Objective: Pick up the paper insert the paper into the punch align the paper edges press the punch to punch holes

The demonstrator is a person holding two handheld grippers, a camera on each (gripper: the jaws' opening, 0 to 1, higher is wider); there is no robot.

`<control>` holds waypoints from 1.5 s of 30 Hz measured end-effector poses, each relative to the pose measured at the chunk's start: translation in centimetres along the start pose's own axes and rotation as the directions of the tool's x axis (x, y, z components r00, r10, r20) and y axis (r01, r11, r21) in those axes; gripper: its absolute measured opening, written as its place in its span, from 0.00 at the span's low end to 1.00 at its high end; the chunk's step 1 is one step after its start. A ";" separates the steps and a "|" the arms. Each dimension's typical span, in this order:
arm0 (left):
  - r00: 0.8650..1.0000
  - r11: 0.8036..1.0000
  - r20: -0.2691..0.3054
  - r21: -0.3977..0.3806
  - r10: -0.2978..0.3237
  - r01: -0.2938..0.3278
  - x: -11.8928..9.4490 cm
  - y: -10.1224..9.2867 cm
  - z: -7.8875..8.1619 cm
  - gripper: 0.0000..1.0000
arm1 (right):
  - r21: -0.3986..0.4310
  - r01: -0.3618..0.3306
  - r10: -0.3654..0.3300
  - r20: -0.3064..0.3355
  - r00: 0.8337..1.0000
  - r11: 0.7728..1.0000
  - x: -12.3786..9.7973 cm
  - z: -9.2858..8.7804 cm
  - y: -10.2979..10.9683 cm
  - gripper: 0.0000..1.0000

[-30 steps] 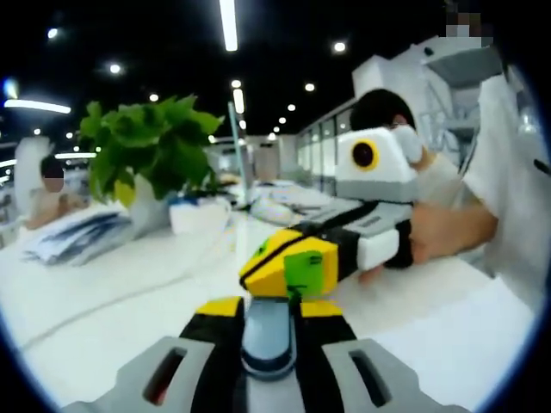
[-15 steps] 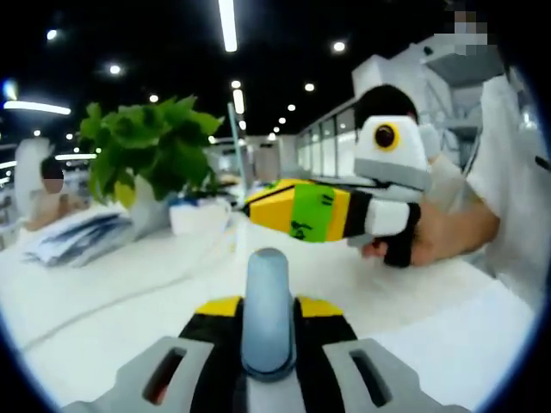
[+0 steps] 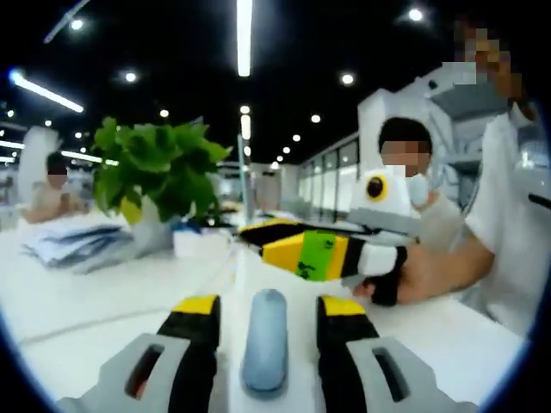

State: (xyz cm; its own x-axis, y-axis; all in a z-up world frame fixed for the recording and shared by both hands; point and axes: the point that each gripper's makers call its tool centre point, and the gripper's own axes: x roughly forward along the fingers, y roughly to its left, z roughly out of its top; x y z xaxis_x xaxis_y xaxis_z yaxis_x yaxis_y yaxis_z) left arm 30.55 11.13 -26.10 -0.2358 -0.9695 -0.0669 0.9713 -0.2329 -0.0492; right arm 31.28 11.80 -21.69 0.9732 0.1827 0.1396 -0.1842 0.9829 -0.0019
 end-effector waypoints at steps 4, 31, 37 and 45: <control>0.999 1.000 0.025 -0.002 0.026 -0.026 -0.5 0.9 1.1 0.47 | 0.013 0.010 -0.011 0.051 0.999 1.000 -0.1 1.0 -0.9 0.31; 0.950 0.969 -0.193 0.082 0.245 -0.234 -13.7 -3.6 -4.9 0.68 | 0.137 0.007 -0.019 0.089 0.996 0.990 -0.7 1.6 -2.7 0.56; 0.953 0.972 -0.194 0.062 0.234 -0.226 -13.3 -3.8 -5.0 0.68 | 0.106 -0.072 0.074 -0.019 0.997 0.992 -1.7 -0.3 -1.8 0.57; 0.947 0.973 -0.224 0.063 0.233 -0.224 -13.5 -3.9 -5.7 0.65 | 0.010 -0.344 0.338 -0.217 0.916 0.939 -2.2 -4.1 -0.8 0.51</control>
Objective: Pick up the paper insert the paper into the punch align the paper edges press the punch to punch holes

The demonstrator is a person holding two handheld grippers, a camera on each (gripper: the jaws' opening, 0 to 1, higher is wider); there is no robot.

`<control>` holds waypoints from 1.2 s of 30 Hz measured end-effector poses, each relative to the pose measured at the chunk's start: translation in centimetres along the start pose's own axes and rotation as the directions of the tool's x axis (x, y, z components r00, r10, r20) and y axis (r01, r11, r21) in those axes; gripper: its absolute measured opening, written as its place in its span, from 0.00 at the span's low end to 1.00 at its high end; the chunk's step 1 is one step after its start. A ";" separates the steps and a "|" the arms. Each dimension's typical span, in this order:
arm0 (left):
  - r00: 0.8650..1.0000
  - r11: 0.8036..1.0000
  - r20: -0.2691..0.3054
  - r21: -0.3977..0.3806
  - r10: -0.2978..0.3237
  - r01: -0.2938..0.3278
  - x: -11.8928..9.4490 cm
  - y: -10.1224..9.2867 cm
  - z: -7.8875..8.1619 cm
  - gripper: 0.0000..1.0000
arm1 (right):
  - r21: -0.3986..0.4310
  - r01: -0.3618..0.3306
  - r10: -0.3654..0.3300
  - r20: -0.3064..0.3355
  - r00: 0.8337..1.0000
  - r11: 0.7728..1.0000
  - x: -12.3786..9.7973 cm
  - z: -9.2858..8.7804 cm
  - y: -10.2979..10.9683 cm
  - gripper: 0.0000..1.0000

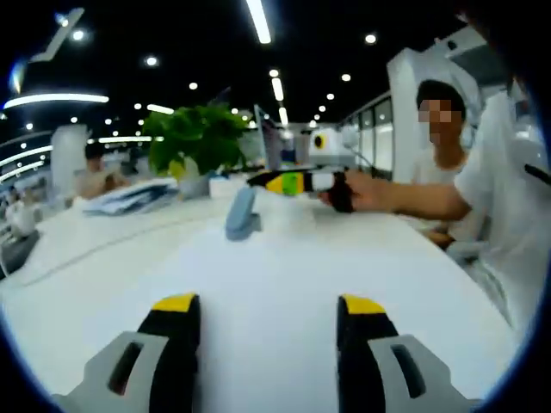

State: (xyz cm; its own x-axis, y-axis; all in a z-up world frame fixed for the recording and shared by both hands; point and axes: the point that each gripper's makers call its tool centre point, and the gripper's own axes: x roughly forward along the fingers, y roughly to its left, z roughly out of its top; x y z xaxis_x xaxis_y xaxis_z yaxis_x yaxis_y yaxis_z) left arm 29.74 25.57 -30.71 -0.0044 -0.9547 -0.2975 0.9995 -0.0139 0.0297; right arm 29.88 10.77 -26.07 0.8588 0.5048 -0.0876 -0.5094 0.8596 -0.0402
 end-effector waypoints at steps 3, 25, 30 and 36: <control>1.000 1.000 0.000 -0.009 -0.009 0.009 -0.1 -0.1 -0.1 0.62 | -0.011 -0.126 0.125 -0.068 0.990 0.992 0.3 -1.5 0.9 0.50; 1.000 0.999 0.010 -0.019 -0.028 0.028 -0.1 -0.7 0.0 0.53 | 0.001 -0.447 0.440 -0.188 0.878 0.894 2.9 -3.9 3.5 0.23; 1.000 1.000 0.010 -0.021 -0.021 0.022 0.0 -0.7 0.1 0.52 | -0.011 -0.462 0.452 -0.188 0.872 0.887 2.5 -3.9 3.6 0.23; 1.000 1.000 0.010 -0.023 -0.020 0.020 0.0 -0.6 0.0 0.51 | -0.048 -0.510 0.493 -0.188 0.849 0.859 1.9 -3.9 4.1 0.23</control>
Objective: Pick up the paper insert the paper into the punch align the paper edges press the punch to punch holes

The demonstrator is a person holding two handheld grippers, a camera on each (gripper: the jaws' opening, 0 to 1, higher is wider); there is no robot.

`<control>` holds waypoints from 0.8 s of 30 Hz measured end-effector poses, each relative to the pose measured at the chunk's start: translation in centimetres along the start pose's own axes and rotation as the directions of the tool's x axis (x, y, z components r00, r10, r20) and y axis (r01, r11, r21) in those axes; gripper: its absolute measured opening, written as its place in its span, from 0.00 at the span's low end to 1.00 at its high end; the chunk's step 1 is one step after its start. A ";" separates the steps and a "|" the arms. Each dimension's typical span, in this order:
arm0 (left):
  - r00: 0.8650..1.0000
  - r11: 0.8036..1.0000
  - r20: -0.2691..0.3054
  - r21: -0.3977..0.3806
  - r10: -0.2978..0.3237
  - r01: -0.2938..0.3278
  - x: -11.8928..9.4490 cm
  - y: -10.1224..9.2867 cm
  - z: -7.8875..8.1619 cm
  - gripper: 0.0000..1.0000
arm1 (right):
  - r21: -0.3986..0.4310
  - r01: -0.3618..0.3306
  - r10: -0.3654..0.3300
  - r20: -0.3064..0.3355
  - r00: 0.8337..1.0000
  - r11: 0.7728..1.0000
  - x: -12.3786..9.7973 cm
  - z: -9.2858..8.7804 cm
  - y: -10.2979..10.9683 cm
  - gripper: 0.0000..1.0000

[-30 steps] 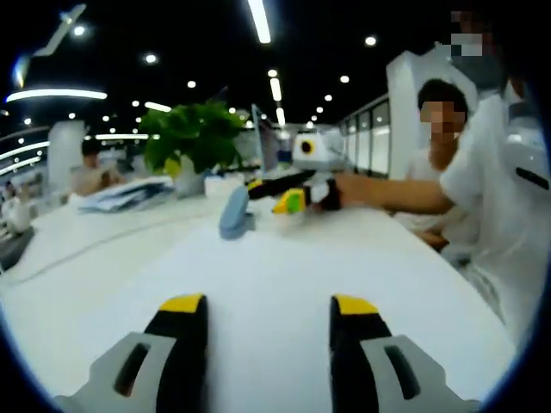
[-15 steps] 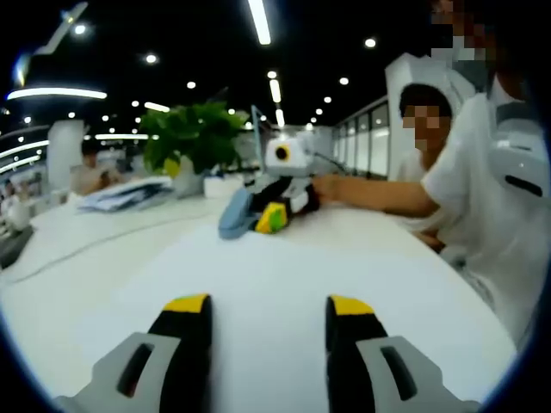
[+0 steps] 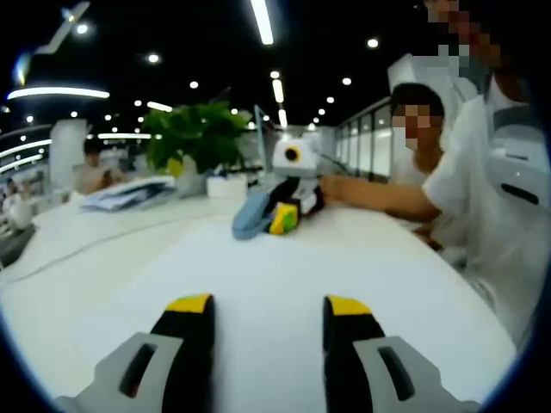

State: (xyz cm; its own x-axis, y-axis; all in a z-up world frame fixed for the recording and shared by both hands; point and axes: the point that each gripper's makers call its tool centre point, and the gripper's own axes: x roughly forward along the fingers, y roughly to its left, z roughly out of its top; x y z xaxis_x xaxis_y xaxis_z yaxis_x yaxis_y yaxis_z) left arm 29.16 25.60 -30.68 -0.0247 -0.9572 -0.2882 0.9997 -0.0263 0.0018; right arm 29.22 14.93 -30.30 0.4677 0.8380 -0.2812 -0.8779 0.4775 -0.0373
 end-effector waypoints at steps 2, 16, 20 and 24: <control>1.000 1.000 0.002 -0.001 -0.002 0.002 0.0 0.0 0.0 0.51 | -0.002 -0.009 0.009 0.000 1.000 1.000 0.1 0.0 0.3 0.23; 1.000 1.000 0.003 0.000 -0.012 0.012 0.0 0.0 -0.1 0.48 | -0.041 -0.056 0.056 0.004 0.998 0.998 0.3 0.1 1.2 0.23; 1.000 1.000 0.003 -0.004 -0.021 0.021 -0.1 -0.2 -0.1 0.44 | -0.046 -0.083 0.083 0.010 0.996 0.996 0.4 0.2 1.7 0.23; 1.000 1.000 0.003 -0.006 -0.022 0.022 -0.1 -0.2 -0.1 0.44 | -0.039 -0.109 0.110 0.018 0.994 0.993 0.3 0.2 2.1 0.23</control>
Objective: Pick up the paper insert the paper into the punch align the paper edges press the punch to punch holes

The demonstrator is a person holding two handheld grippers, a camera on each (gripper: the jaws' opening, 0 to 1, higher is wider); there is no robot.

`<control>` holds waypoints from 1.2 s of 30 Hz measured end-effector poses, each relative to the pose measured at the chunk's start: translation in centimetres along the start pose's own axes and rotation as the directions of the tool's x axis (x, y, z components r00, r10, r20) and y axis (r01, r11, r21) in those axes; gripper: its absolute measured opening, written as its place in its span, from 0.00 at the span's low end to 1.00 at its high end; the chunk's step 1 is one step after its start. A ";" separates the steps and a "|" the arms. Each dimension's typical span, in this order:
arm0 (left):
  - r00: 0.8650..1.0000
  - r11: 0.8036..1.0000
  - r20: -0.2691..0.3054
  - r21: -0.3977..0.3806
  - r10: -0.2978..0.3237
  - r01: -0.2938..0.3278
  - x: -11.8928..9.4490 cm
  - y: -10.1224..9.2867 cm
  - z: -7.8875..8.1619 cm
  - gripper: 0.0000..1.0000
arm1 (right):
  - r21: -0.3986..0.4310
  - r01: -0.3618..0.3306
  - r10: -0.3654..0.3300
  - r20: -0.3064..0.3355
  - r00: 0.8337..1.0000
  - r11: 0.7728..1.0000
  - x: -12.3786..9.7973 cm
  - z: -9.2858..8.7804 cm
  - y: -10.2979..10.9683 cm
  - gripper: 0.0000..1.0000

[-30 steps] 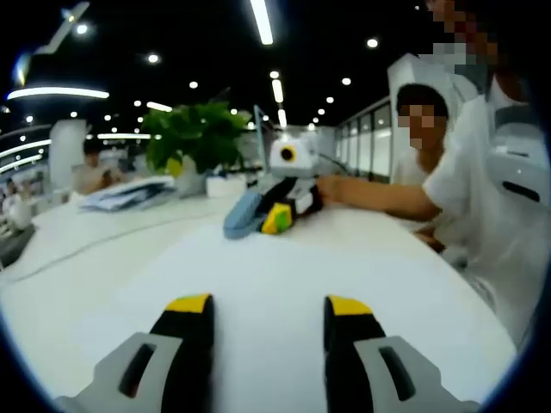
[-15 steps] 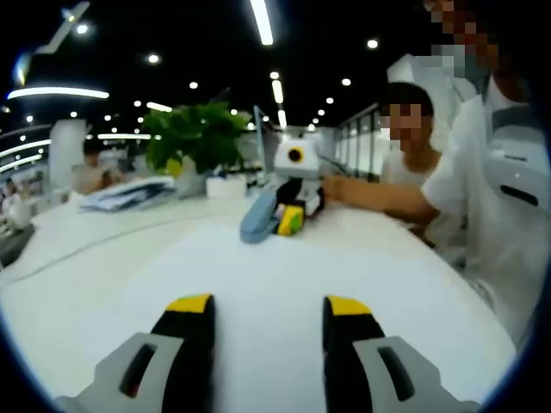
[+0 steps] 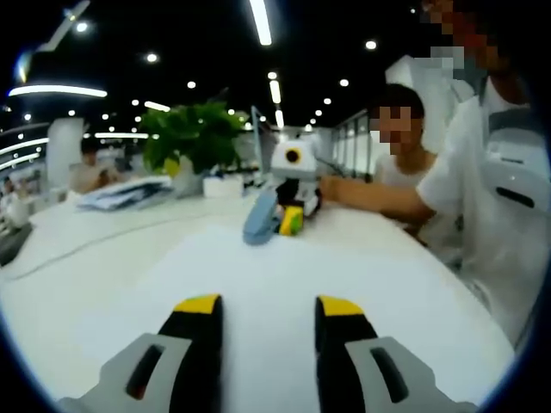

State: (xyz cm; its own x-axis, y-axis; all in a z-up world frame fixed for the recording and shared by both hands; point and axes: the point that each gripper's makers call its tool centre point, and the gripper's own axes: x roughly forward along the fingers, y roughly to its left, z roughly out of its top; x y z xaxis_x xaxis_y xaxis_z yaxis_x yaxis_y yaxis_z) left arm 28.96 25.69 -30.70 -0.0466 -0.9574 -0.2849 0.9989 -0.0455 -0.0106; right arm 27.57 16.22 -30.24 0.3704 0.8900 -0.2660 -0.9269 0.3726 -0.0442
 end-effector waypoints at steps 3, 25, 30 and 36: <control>1.000 1.000 0.000 -0.001 -0.003 0.003 0.0 -0.1 0.0 0.44 | -0.010 -0.010 0.010 0.001 1.000 1.000 0.0 0.0 0.2 0.23; 1.000 1.000 0.000 0.000 0.004 -0.004 0.0 0.2 0.0 0.42 | -0.025 -0.022 0.022 -0.003 1.000 0.999 0.2 0.0 0.1 0.23; 1.000 1.000 0.004 0.012 0.004 -0.004 0.0 0.3 0.1 0.42 | -0.026 -0.011 0.011 -0.007 1.000 1.000 0.2 0.0 -0.1 0.24; 1.000 1.000 0.004 0.015 0.000 0.000 -0.2 0.2 0.2 0.43 | -0.030 0.012 -0.013 -0.026 1.000 0.999 0.3 -0.2 -0.2 0.28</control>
State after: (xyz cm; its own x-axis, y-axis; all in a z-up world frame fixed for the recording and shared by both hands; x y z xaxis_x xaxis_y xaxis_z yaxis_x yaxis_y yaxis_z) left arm 29.15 25.79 -30.52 -0.0467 -0.9586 -0.2811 0.9987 -0.0499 0.0042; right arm 27.87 16.31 -30.53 0.3805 0.8780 -0.2902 -0.9238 0.3753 -0.0760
